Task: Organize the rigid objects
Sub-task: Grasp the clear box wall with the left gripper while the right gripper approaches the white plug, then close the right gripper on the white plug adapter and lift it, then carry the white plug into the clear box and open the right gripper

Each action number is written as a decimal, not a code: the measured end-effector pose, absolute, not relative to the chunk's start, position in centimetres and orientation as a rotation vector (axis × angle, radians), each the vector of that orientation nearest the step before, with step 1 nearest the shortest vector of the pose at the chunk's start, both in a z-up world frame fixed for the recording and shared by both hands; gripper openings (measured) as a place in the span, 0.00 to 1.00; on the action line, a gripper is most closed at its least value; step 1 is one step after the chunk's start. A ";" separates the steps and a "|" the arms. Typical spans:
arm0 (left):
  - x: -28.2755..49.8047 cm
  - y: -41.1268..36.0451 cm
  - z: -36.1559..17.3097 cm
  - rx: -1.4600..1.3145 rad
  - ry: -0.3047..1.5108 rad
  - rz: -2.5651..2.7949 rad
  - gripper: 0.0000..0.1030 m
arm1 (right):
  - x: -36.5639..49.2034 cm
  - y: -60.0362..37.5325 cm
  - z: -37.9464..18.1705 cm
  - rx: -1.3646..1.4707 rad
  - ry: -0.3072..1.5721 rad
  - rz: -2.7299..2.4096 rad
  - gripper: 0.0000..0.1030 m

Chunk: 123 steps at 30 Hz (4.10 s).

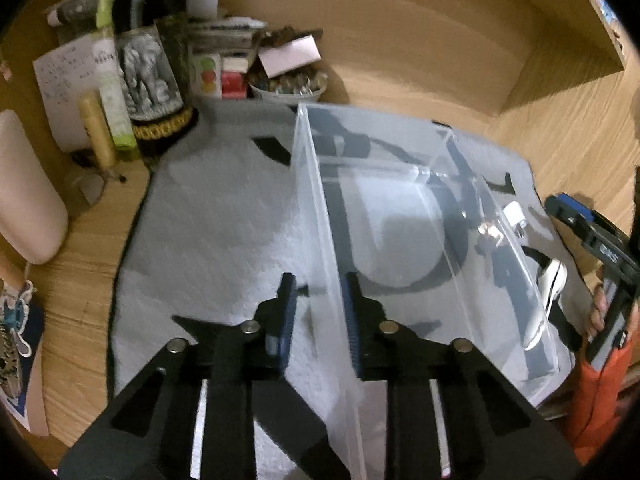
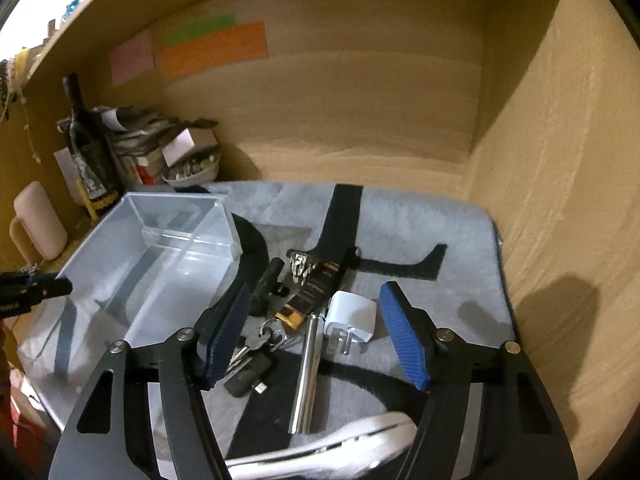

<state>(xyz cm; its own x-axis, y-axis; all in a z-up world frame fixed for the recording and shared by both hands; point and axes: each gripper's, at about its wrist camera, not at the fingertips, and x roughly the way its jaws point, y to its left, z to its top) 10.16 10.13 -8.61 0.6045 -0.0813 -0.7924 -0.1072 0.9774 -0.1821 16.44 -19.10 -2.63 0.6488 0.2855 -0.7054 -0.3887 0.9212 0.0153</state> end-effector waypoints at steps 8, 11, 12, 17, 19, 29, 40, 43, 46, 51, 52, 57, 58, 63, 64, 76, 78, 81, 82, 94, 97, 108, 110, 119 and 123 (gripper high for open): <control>10.5 9.2 -9.1 -0.194 0.946 0.022 0.09 | 19.9 -19.5 -4.1 -0.156 0.863 0.357 0.62; 10.6 9.2 -9.1 -0.196 0.949 0.023 0.09 | 20.9 -19.9 -4.5 -0.141 0.895 0.357 0.62; 10.6 9.3 -9.1 -0.195 0.949 0.022 0.09 | 21.2 -20.0 -4.7 -0.138 0.903 0.359 0.62; 10.5 9.4 -9.2 -0.192 0.947 0.022 0.09 | 22.0 -19.8 -5.1 -0.140 0.951 0.375 0.62; 10.4 9.4 -9.2 -0.189 0.944 0.022 0.09 | 22.4 -19.6 -5.5 -0.155 0.976 0.375 0.62; 10.3 9.3 -9.3 -0.188 0.934 0.023 0.09 | 23.9 -18.5 -8.3 -0.211 1.079 0.365 0.62; 10.2 9.1 -9.2 -0.184 0.930 0.024 0.09 | 23.3 -18.7 -8.4 -0.205 1.077 0.373 0.35; 10.2 9.1 -9.2 -0.184 0.930 0.024 0.09 | 22.9 -18.5 -8.2 -0.213 1.057 0.374 0.35; 10.3 9.0 -9.1 -0.180 0.931 0.027 0.09 | 22.7 -18.4 -7.9 -0.218 1.044 0.380 0.34; 10.3 9.1 -9.2 -0.179 0.930 0.027 0.09 | 22.1 -18.2 -6.5 -0.214 1.006 0.392 0.34; 10.3 9.1 -9.2 -0.180 0.930 0.027 0.09 | 22.0 -18.1 -6.2 -0.219 0.997 0.393 0.34; 10.3 9.1 -9.2 -0.177 0.931 0.027 0.09 | 21.2 -17.7 -4.6 -0.220 0.953 0.403 0.34; 10.3 9.1 -9.2 -0.177 0.931 0.028 0.09 | 21.0 -17.5 -4.2 -0.219 0.942 0.408 0.34; 10.3 9.0 -9.2 -0.174 0.930 0.031 0.09 | 19.9 -16.2 -1.7 -0.223 0.873 0.454 0.34; 10.4 9.0 -9.2 -0.173 0.930 0.031 0.09 | 19.6 -15.9 -1.2 -0.226 0.858 0.466 0.34; 10.4 9.0 -9.2 -0.168 0.924 0.029 0.09 | 16.7 -9.8 1.4 -0.247 0.766 0.644 0.34; 10.3 8.9 -9.2 -0.166 0.923 0.029 0.09 | 16.3 -8.6 1.4 -0.258 0.762 0.669 0.34; 10.3 9.0 -9.2 -0.168 0.921 0.027 0.09 | 16.0 -6.9 1.0 -0.272 0.772 0.706 0.34; 10.3 9.0 -9.3 -0.169 0.920 0.025 0.09 | 16.0 -6.6 0.9 -0.275 0.777 0.713 0.34; 10.1 9.0 -9.4 -0.168 0.906 0.020 0.09 | 16.4 -1.3 -4.1 -0.429 0.928 0.752 0.34; 10.1 8.9 -9.4 -0.162 0.902 0.017 0.09 | 16.5 -0.3 -5.3 -0.487 0.961 0.742 0.34; 9.9 8.9 -9.4 -0.157 0.895 0.003 0.10 | 15.6 1.2 -6.8 -0.582 1.010 0.750 0.34; 9.9 9.0 -9.4 -0.158 0.895 0.003 0.10 | 15.5 1.2 -6.7 -0.579 1.004 0.751 0.34; 10.0 9.0 -9.4 -0.157 0.894 0.003 0.10 | 15.3 0.1 -4.8 -0.524 0.938 0.746 0.56; 10.0 9.0 -9.4 -0.157 0.895 0.001 0.10 | 15.0 -0.9 -3.1 -0.501 0.874 0.731 0.66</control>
